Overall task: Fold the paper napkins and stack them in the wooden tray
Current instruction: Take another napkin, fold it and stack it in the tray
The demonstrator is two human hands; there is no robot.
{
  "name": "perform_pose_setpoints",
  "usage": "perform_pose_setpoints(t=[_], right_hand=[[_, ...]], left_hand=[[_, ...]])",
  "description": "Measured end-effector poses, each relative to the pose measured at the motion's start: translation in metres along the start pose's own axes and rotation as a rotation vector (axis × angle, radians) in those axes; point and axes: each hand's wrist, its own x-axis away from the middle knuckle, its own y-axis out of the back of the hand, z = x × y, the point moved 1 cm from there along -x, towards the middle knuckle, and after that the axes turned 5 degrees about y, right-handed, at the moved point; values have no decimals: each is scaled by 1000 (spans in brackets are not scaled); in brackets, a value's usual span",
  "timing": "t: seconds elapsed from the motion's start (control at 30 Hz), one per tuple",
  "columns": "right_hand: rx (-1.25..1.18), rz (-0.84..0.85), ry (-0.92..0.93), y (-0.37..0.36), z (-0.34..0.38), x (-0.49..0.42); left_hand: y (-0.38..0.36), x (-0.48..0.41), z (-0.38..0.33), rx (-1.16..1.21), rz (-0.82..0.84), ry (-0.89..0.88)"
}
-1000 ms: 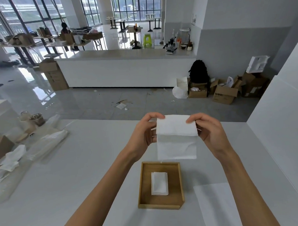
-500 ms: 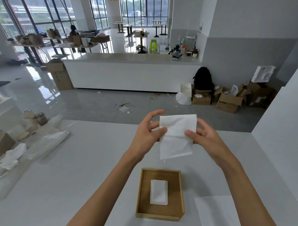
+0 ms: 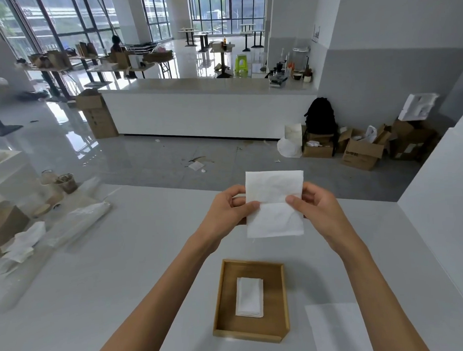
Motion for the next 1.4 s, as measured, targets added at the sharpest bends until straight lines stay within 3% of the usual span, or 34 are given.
perform_pose_setpoints(t=[0.67,0.8,1.0,1.2,1.33,1.4], right_hand=[[-27,-50,51,21,2,2],[1,-72,101,18,4,4],[-16,-60,115,14,5,3],[26,-29,105,10,1,2],[-154,-5,-98,7,-6,0],[-121,-21,-124,5,-10,1]], left_hand=[[-12,-13,-3,32,33,-149],[-11,-12,0,128,-12,-123],[-6,-8,4,409,81,50],[-5,-3,9,151,-18,9],[-3,-2,7,102,-92,-26],[-2,-1,8,68,-108,-43]])
